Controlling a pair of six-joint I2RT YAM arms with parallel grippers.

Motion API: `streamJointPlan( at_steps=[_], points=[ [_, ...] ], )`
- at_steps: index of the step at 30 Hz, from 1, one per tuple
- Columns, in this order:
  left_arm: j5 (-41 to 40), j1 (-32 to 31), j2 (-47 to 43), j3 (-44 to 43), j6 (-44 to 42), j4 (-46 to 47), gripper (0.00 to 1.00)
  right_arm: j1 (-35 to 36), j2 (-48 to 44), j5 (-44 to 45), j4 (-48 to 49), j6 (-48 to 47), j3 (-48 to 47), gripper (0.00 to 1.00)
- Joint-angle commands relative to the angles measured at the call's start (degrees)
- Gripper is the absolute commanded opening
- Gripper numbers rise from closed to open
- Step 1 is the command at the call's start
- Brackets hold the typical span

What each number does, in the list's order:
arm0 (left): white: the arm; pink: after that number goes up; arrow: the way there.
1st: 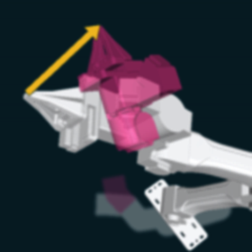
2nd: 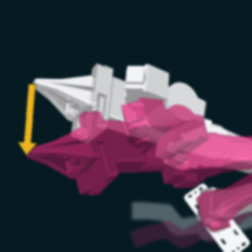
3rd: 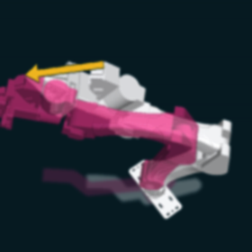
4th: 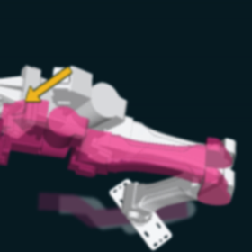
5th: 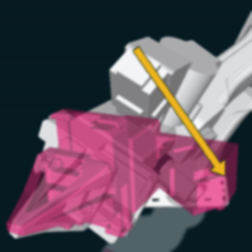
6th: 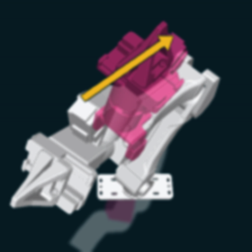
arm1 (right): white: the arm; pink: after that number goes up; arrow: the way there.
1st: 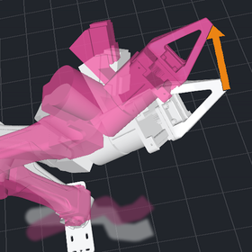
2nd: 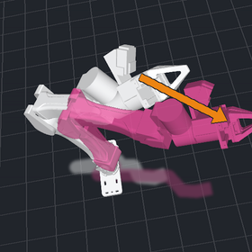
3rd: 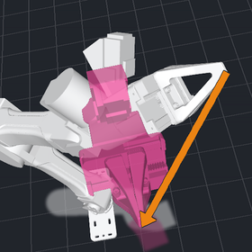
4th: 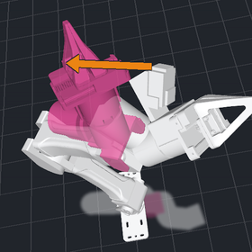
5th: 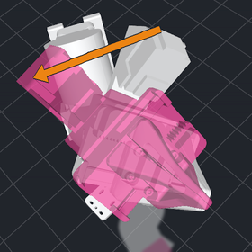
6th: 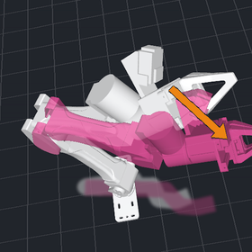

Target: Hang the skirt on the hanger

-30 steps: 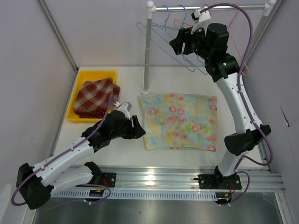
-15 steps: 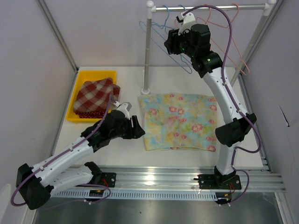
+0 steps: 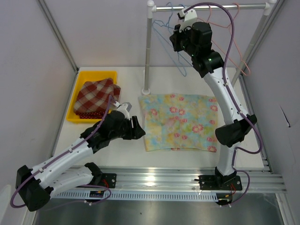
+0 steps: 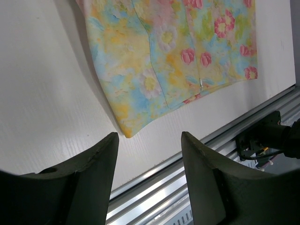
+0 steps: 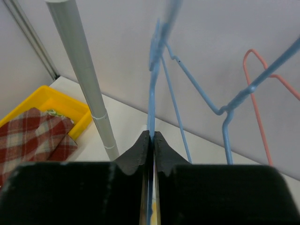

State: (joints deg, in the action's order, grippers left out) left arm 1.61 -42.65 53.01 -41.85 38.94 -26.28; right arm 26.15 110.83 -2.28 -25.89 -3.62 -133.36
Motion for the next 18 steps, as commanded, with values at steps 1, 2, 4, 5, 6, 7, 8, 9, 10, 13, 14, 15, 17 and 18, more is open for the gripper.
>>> streamJointPlan(
  at_steps=[1,2,4,5,6,7,8,9,10,13,14,15,17,18],
  points=[
    [-0.11,-0.41,-1.33,-0.87,-1.23,0.79,0.62,0.30,0.27,1.23,1.63,-0.51,-3.66,0.04],
    [-0.11,-0.41,-1.25,-0.87,-1.23,0.79,0.61,0.30,0.36,1.40,1.72,-0.25,-3.92,0.02],
    [-0.29,-0.41,-1.42,-0.78,-1.23,0.79,0.61,0.30,0.53,1.41,1.98,-0.16,-4.54,0.00],
    [-0.29,-0.41,-1.42,-0.69,-1.23,0.79,0.62,0.30,0.44,1.41,2.33,-0.07,-4.71,0.00],
    [-0.11,-0.41,-1.51,-0.69,-1.32,0.79,0.62,0.39,0.36,1.67,2.51,0.01,-4.72,0.00],
    [-0.20,-0.41,-1.60,-0.52,-1.32,0.71,0.62,0.48,0.18,1.76,2.95,0.10,-4.72,0.00],
    [-0.03,-0.41,-1.60,-0.61,-1.32,0.79,0.62,0.39,-0.08,2.02,3.12,0.19,-4.72,0.00],
    [-0.11,-0.41,-1.69,-0.43,-1.32,0.79,0.61,0.39,-0.34,2.19,3.21,0.28,-4.63,0.00],
    [-0.29,-0.41,-1.69,-0.43,-1.41,0.88,0.62,0.39,-0.61,2.20,3.47,0.36,-4.54,0.00],
    [-0.11,-0.41,-1.60,-0.34,-1.50,0.88,0.61,0.57,-2.36,4.74,3.39,0.36,-3.67,0.00],
    [-0.20,-0.41,-1.60,-0.17,-1.50,1.06,0.62,0.65,-2.89,5.09,2.95,0.37,-3.14,0.00],
    [-0.03,-0.41,-1.51,-0.08,-1.58,1.23,0.62,0.65,-4.46,5.71,2.95,0.45,-2.44,0.00],
    [0.24,-0.41,-1.34,0.09,-1.58,1.76,0.63,0.74,-6.49,5.54,3.82,1.07,1.68,0.00],
    [0.33,-0.41,-1.33,0.10,-1.58,2.11,0.63,0.83,-7.89,5.36,5.05,1.24,4.14,0.00]
  ],
)
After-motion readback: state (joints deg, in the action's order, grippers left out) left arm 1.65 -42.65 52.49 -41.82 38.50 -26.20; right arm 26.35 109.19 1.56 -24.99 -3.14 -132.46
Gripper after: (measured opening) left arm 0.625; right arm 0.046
